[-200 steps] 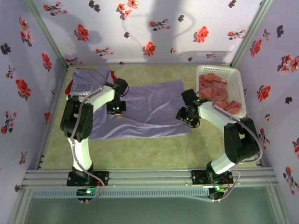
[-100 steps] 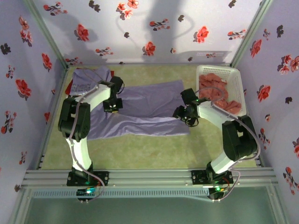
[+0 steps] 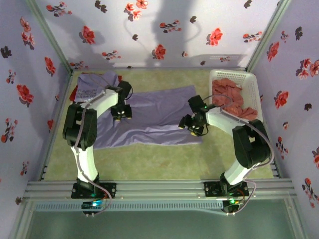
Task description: Fold and stack the t-shirts
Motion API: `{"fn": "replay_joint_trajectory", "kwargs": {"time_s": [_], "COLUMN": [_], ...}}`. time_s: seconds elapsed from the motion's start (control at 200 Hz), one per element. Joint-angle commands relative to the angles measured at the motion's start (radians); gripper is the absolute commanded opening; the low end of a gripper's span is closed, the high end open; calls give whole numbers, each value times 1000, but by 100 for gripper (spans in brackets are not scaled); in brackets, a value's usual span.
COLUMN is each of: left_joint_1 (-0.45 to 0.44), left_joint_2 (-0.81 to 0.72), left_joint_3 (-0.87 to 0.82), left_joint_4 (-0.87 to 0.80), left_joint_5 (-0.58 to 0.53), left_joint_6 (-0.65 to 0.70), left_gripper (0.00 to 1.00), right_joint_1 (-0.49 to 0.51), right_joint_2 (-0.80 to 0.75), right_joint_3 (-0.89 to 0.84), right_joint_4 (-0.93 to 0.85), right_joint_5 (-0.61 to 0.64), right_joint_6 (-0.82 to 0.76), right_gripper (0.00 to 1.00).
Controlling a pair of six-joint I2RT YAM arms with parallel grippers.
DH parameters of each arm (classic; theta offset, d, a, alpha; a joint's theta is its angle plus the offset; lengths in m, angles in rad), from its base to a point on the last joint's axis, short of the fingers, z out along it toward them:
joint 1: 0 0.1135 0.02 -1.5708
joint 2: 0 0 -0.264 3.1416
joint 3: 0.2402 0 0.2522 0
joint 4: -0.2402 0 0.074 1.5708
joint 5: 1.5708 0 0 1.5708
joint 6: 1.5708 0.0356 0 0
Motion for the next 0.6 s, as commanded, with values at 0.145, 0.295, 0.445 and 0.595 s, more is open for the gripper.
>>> {"fn": "replay_joint_trajectory", "kwargs": {"time_s": [0.145,0.295,0.445,0.595], "left_joint_1": [8,8,8,15], "left_joint_2": [-143,-204,-261,-286], "left_joint_3": [-22,-126,-201,-254], "left_joint_4": [-94,-74,-66,-76], "left_joint_5": [-1,2,-2,-7], "left_joint_6": [-16,-47,-62,-60], "left_gripper": [49,49,49,48], "right_joint_1": [6,-11,-22,-43], "right_joint_2": [58,126,182,266], "right_joint_3": [49,124,201,291], "right_joint_4": [-23,-58,-77,-107], "right_joint_5": [15,93,160,195], "right_joint_6": [-25,-59,-102,-155], "right_gripper": [41,18,18,20]}}
